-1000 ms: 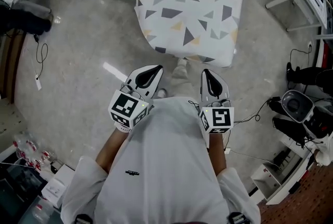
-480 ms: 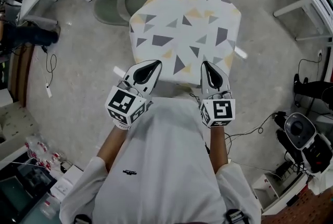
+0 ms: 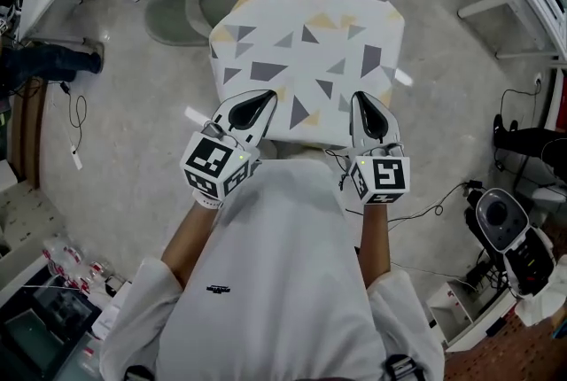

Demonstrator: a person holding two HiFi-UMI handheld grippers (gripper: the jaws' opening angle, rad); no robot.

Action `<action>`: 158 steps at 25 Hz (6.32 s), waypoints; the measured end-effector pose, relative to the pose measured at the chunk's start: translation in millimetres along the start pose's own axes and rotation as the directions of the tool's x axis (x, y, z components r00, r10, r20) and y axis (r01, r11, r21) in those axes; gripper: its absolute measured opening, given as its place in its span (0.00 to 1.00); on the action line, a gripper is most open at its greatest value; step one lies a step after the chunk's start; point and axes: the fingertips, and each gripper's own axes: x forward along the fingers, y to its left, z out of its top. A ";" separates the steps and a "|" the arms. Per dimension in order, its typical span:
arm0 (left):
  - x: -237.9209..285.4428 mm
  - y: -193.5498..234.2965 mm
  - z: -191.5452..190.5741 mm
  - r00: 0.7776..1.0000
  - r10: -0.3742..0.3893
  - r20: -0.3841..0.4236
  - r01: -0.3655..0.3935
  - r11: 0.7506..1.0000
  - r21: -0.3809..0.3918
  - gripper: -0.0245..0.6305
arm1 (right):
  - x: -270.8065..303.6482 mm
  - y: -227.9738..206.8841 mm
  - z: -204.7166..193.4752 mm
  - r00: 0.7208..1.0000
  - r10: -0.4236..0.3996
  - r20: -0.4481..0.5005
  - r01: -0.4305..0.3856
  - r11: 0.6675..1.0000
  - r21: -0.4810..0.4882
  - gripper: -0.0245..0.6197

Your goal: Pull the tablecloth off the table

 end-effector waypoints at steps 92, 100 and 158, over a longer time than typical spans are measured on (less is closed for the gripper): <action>-10.0 37.3 -83.2 0.996 0.015 0.088 0.000 0.986 -0.167 0.05 | 55.8 -14.0 19.6 0.974 0.128 -0.188 -0.193 0.903 -0.385 0.06; -79.2 12.1 -85.5 0.988 0.017 0.150 0.003 0.991 -0.135 0.05 | -19.5 30.6 54.9 0.991 0.105 -0.083 -0.129 0.909 -0.396 0.06; -180.3 -47.1 -96.7 0.985 0.016 0.170 0.000 0.995 -0.098 0.05 | -140.5 234.7 -41.3 0.890 0.397 -0.223 -0.428 0.896 -0.114 0.06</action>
